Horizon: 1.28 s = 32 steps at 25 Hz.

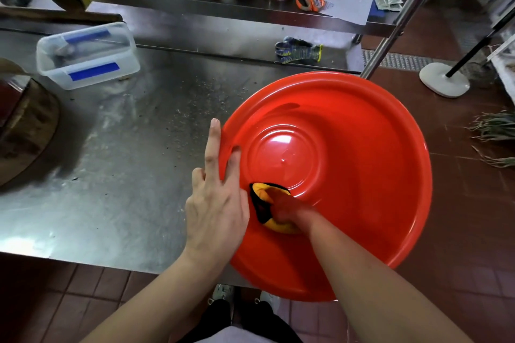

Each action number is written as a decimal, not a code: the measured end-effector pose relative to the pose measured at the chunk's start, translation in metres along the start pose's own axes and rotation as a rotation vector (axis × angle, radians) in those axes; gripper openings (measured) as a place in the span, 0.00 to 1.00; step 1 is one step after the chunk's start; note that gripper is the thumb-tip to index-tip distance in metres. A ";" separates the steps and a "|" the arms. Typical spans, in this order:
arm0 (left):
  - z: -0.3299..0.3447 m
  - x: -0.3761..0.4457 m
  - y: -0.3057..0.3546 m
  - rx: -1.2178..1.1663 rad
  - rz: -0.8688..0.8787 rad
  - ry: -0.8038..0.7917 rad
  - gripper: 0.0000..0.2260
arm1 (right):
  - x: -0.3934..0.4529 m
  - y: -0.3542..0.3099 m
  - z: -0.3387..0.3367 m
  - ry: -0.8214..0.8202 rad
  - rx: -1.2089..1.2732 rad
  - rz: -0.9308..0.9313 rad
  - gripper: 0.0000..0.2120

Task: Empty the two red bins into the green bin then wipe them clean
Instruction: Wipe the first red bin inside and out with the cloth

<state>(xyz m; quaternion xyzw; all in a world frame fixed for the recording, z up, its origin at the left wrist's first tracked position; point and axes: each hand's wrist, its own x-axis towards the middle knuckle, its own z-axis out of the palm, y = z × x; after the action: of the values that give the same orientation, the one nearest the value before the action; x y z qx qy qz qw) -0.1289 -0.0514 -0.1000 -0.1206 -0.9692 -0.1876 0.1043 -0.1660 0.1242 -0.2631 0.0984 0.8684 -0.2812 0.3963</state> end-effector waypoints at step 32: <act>0.000 0.008 0.005 -0.014 -0.012 -0.018 0.34 | -0.109 -0.008 -0.009 -0.071 -0.192 0.018 0.30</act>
<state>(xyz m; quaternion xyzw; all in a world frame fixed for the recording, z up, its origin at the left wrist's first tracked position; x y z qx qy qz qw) -0.1353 -0.0454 -0.0964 -0.1173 -0.9695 -0.1940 0.0935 -0.1022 0.1286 -0.1742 0.0577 0.8759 -0.1965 0.4368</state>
